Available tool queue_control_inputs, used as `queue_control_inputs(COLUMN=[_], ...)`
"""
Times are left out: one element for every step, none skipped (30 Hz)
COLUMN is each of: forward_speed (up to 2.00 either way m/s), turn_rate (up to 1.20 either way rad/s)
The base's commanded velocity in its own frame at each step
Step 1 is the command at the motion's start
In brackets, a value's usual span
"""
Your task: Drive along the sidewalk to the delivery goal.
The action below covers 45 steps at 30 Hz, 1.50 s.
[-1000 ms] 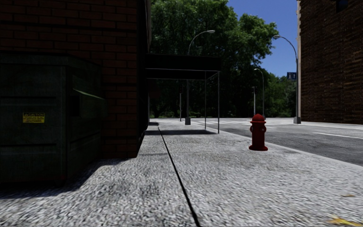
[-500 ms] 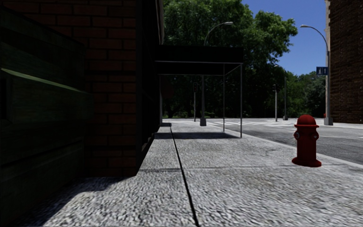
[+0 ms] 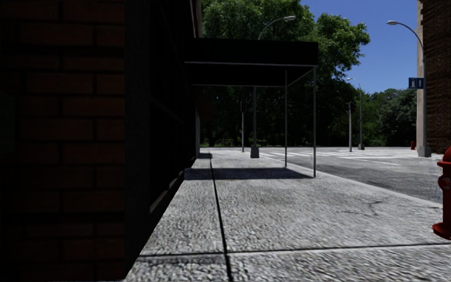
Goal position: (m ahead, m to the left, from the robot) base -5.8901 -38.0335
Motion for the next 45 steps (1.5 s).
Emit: queue_control_inputs(forward_speed=[2.00,2.00,2.00,2.00,2.00,2.00,2.00,2.00,2.00,2.00,2.00,2.00,2.00,2.00,2.00,2.00,2.00,2.00,2.00,2.00,2.00,2.00,2.00,2.00,2.00,2.00,2.00,2.00,2.00,2.00,2.00,2.00,2.00,2.00,2.00,2.00,2.00,2.00,2.00,2.00,2.00,2.00,2.00,2.00,2.00], turn_rate=[0.00,0.00,0.00,0.00,0.00,0.00,0.00,0.06,0.06,0.12,0.19,0.22,0.22,0.23,0.04,0.04,0.00,0.00,0.00,0.00,0.00,0.00,0.00,0.00,0.00,0.00,0.00,0.00,0.00,0.00,0.00,0.00,0.00,0.00,0.00,0.00,0.00,0.00,0.00,0.00,0.00,0.00,0.00,0.00,0.00])
